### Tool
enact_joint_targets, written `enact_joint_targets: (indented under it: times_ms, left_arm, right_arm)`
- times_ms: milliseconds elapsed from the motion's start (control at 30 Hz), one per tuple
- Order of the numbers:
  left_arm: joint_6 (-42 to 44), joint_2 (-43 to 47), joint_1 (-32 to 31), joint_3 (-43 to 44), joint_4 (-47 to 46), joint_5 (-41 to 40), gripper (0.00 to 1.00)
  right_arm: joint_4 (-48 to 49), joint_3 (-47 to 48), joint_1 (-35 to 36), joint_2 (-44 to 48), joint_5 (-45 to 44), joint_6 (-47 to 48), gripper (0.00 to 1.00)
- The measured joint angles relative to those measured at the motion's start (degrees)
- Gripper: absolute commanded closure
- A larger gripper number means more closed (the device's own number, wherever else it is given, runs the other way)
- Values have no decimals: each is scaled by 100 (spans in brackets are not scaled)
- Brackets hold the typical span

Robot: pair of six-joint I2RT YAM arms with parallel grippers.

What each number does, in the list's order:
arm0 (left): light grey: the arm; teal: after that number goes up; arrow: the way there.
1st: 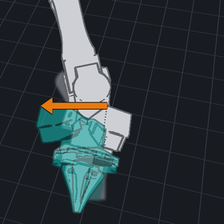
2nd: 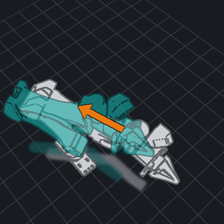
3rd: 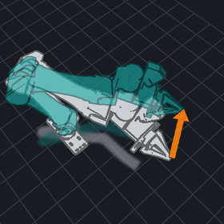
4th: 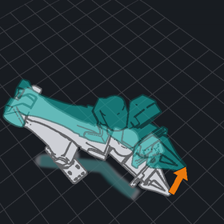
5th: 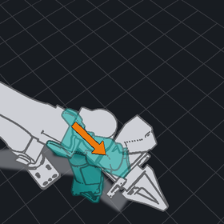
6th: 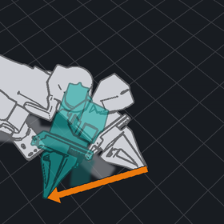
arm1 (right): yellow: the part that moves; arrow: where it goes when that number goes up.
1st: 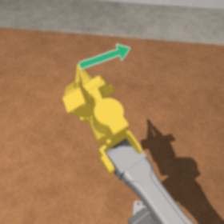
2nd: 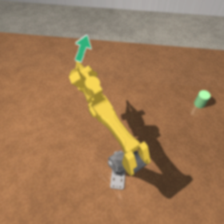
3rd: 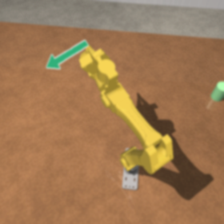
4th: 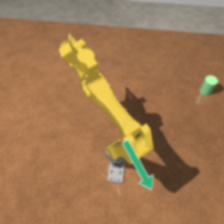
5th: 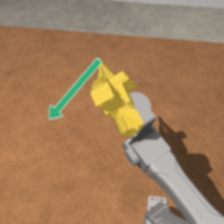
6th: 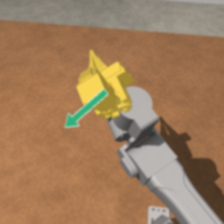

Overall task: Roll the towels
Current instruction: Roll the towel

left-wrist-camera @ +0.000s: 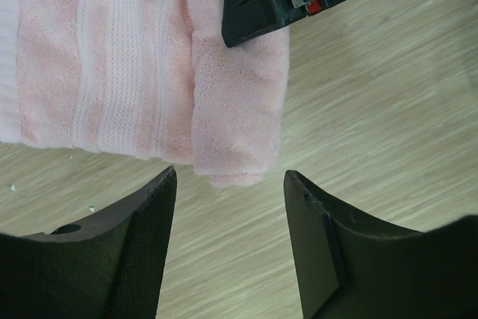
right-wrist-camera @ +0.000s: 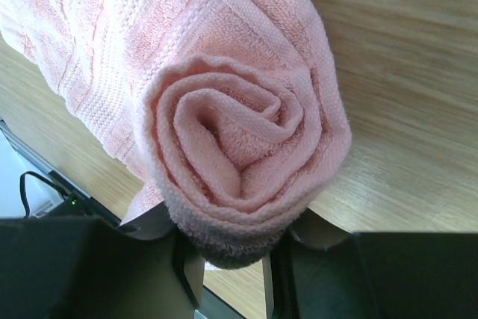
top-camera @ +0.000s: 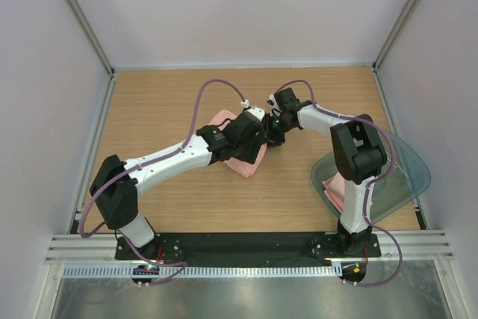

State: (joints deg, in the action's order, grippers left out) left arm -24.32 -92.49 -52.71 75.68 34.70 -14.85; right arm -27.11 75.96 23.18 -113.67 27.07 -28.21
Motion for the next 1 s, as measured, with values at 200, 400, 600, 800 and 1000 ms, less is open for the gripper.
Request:
enact_joint_targets:
  times_ms: [200,400,600,800,1000]
  left_arm:
    - [81,-553,-374,-13,-203,-417,39]
    - [74,-957,-586,-44,-385,-417,39]
    - [72,-1163,-590,-116,-542,-457,39]
    - [79,-1403,-595,-389,-901,-612,37]
    - [57,-1587,-562,-356,-1014,-704,26]
  right_arm:
    - [-140,2,2,2,15,9,80]
    - [-168,0,2,4,28,11,80]
    - [-170,0,2,4,31,24,80]
    - [-184,0,9,4,50,59,80]
    - [-186,7,11,4,52,92,80]
